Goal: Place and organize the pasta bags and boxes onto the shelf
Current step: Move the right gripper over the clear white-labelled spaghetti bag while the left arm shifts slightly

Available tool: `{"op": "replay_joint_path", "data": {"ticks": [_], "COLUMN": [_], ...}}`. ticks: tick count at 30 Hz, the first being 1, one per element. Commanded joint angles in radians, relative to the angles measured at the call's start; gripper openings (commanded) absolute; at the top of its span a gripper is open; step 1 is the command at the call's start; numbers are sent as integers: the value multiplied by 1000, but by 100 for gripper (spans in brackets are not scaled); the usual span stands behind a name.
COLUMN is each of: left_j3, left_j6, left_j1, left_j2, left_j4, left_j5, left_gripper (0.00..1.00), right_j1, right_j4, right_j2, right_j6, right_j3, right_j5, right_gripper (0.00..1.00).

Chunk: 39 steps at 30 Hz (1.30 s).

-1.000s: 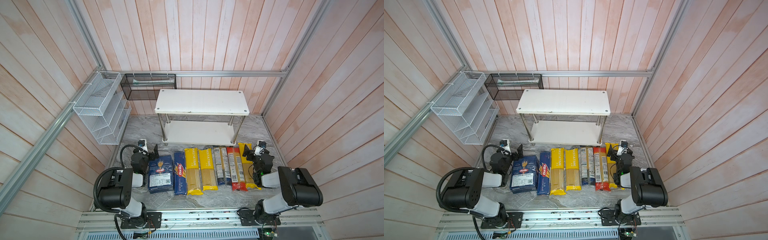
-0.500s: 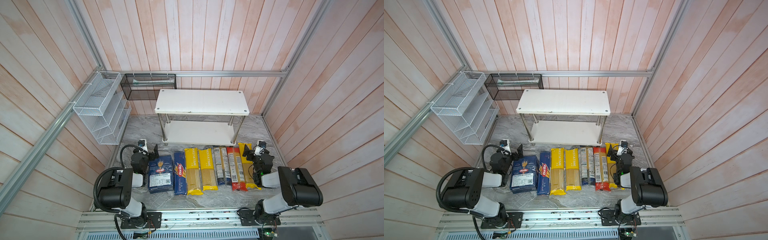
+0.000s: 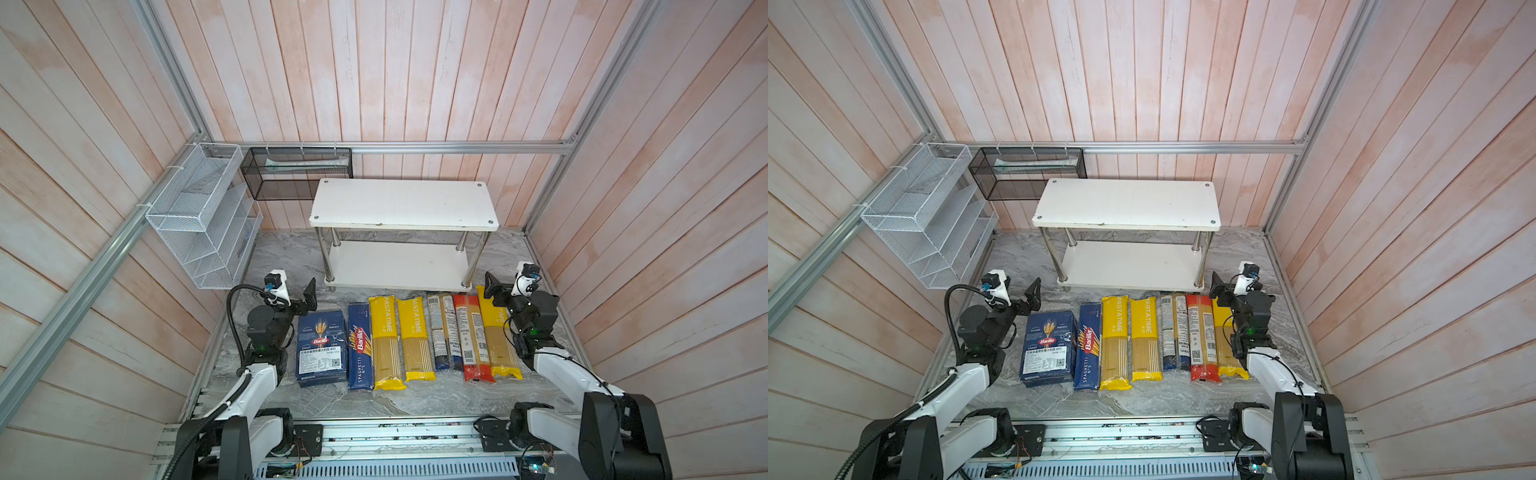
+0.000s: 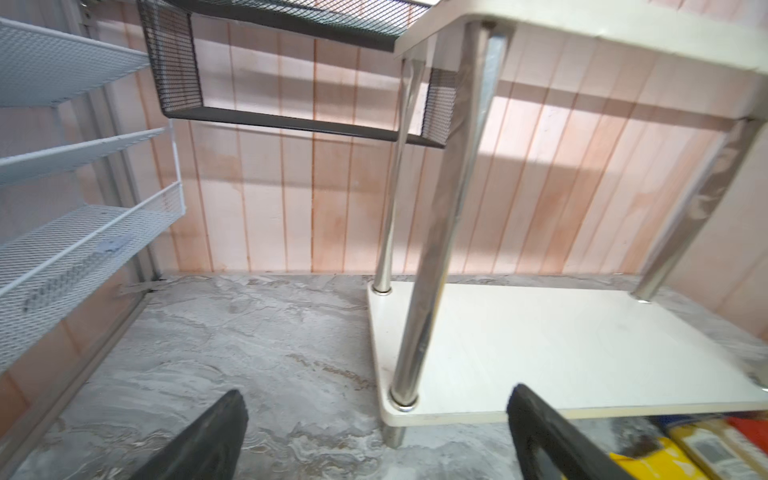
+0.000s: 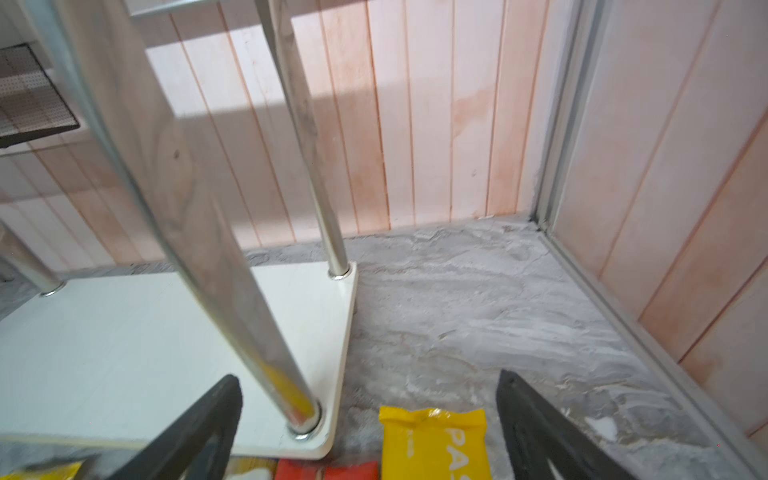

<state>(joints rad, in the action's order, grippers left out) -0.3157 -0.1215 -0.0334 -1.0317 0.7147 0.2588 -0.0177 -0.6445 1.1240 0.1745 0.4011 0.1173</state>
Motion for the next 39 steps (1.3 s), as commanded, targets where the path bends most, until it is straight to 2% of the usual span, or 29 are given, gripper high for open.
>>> {"op": "replay_joint_path", "data": {"ticks": [1, 6, 9, 12, 14, 17, 20, 27, 34, 39], "left_j3": [53, 13, 21, 19, 6, 38, 63, 60, 77, 88], "left_j6": [-64, -70, -37, -8, -38, -75, -42, -48, -63, -74], "left_j1": [35, 162, 259, 332, 363, 386, 419, 421, 422, 423], "left_j2": [53, 37, 26, 50, 62, 57, 31, 9, 11, 4], "left_j4": [-86, -142, -117, -138, -187, -147, -106, -101, -78, -59], "left_j5": [106, 143, 119, 51, -11, 13, -8, -25, -20, -6], "left_gripper": [100, 100, 100, 100, 100, 100, 100, 100, 100, 100], "right_j1": [-68, -193, -220, -232, -251, -323, -408, -590, -668, -710], "right_j4": [261, 495, 612, 709, 766, 822, 891, 990, 1007, 986], "right_j2": [-58, -67, -54, -49, -46, -32, -1, 77, 137, 212], "right_j6": [84, 101, 118, 138, 158, 171, 198, 298, 428, 449], "right_j3": [33, 103, 142, 170, 186, 209, 250, 311, 313, 328], "right_j5": [17, -70, -93, -114, -117, -146, -206, -348, -396, -414], "right_gripper": [92, 90, 90, 89, 88, 87, 87, 87, 87, 88]}}
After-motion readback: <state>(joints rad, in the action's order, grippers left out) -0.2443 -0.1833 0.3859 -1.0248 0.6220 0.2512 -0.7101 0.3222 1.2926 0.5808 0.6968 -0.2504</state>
